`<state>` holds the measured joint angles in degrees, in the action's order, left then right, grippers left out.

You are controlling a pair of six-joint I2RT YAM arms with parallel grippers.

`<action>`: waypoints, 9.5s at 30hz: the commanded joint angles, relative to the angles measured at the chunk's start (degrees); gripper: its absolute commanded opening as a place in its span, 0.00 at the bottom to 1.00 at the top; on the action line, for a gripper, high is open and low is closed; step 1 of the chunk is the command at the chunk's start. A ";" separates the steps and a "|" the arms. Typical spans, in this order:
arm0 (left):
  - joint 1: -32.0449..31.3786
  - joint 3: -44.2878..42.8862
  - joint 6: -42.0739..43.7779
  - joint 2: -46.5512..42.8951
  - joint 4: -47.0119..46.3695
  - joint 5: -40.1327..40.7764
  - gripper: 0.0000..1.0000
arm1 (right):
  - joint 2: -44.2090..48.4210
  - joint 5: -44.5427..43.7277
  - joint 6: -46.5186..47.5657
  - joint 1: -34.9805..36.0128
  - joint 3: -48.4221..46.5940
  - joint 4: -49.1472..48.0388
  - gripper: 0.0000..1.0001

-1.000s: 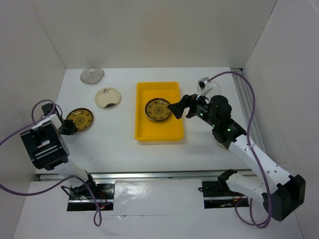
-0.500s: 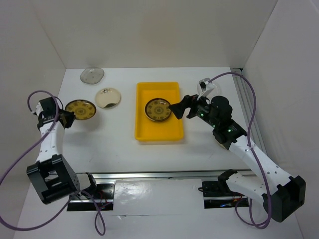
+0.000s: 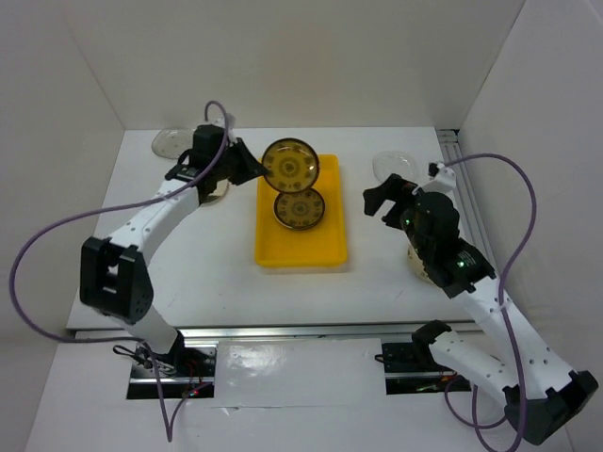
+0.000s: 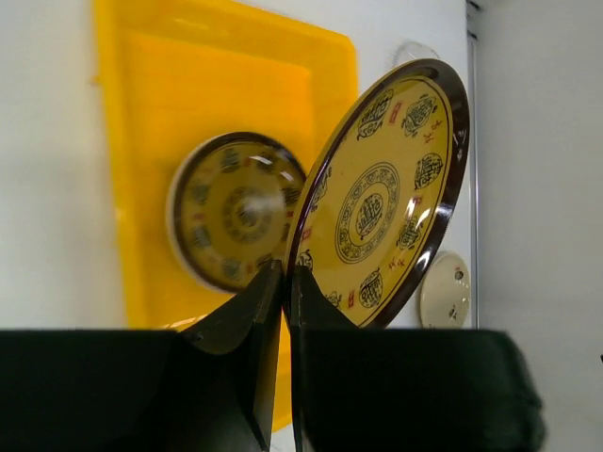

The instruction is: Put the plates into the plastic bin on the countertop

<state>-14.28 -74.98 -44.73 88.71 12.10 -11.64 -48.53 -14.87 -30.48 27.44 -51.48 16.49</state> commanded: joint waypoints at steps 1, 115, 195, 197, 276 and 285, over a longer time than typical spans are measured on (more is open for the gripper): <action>-1.27 -5.17 2.72 7.60 -3.04 -5.83 0.00 | 5.19 -14.81 -11.48 -0.28 -2.66 14.48 1.00; -22.19 19.96 6.67 -31.67 11.46 6.54 1.00 | -18.43 -19.14 -49.15 -17.69 33.20 -4.18 0.32; 29.05 4.84 0.17 20.19 0.21 -8.15 0.99 | -34.01 10.84 1.73 7.88 -8.02 -29.60 1.00; 29.05 4.84 0.17 19.67 0.21 -6.21 0.99 | -31.55 9.44 1.74 8.93 -8.02 -28.72 1.00; -1.54 -17.65 10.10 18.80 13.30 -10.77 0.76 | -13.67 5.19 -18.03 -13.09 18.70 -25.26 1.00; -1.54 -23.90 13.61 12.55 24.63 3.62 1.00 | -35.73 15.05 -18.22 -28.06 11.62 -41.54 0.96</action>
<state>-16.16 -95.07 -33.76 106.48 32.95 -14.72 -80.14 -4.75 -48.69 0.40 -34.26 -14.22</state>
